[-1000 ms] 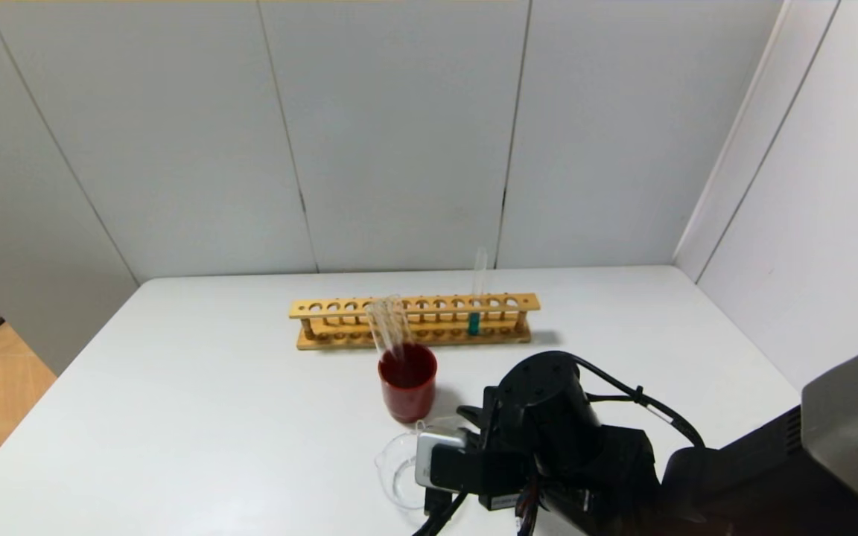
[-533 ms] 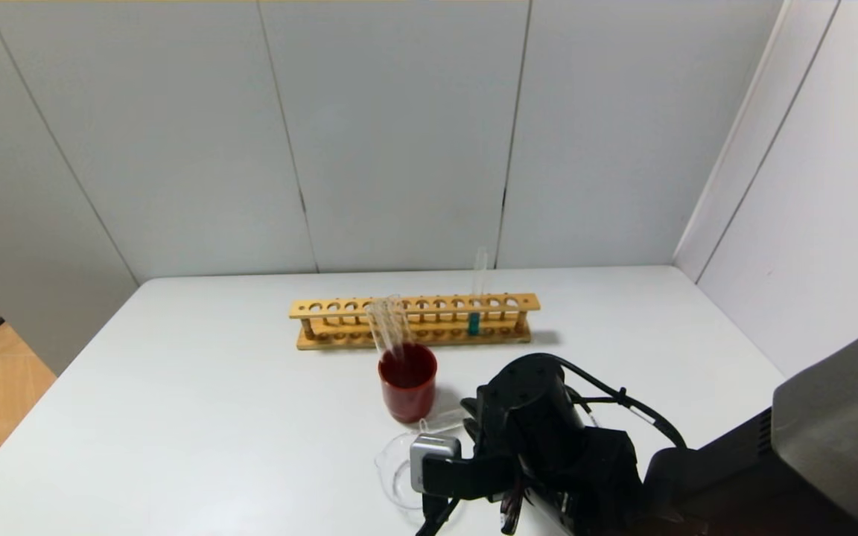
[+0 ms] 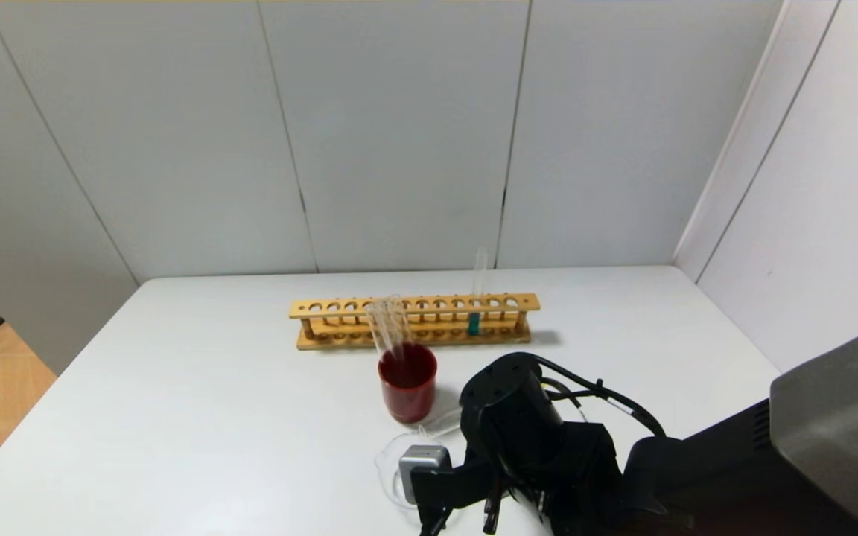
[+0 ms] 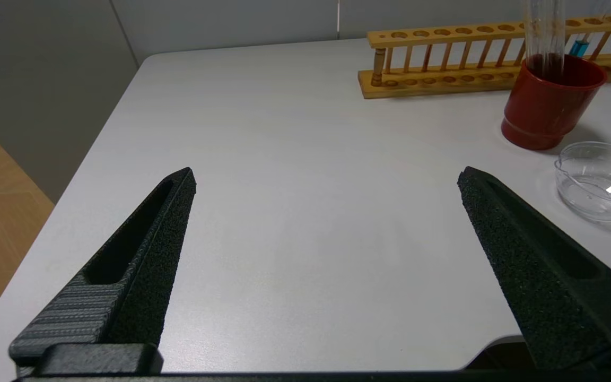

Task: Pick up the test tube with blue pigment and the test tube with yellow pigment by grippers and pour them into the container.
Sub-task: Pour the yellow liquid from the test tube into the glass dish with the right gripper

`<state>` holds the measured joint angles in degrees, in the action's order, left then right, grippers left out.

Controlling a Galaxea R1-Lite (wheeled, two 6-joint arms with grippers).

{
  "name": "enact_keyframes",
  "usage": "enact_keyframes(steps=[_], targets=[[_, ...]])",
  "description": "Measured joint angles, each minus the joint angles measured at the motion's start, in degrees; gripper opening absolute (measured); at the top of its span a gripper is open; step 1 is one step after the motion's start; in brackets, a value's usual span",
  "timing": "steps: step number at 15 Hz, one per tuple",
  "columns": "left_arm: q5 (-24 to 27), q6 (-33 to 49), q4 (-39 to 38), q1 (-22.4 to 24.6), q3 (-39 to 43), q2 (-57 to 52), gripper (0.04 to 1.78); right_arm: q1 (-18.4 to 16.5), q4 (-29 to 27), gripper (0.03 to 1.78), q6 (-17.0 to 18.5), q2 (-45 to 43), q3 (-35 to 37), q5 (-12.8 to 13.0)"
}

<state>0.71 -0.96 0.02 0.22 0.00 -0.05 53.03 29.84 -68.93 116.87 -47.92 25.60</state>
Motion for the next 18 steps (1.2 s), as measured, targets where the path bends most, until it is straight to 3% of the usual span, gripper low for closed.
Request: enact_keyframes(steps=[2,5,12,18], targets=[[0.0,-0.07,-0.02,0.02,0.0,0.0,1.75,0.46,-2.78,0.32,-0.73,-0.13,-1.89,0.39],[0.0,-0.05,-0.02,0.02,0.0,0.0,1.75,1.44,-3.47,0.32,-3.84,-0.48,-2.95,3.04],[-0.02,-0.02,0.0,0.02,0.0,0.0,1.75,2.67,-3.47,0.32,-9.39,-0.66,-3.79,3.72],[0.0,-0.02,0.0,0.0,0.0,0.0,1.75,2.4,-2.93,0.32,-9.13,-0.72,-1.3,4.3]])
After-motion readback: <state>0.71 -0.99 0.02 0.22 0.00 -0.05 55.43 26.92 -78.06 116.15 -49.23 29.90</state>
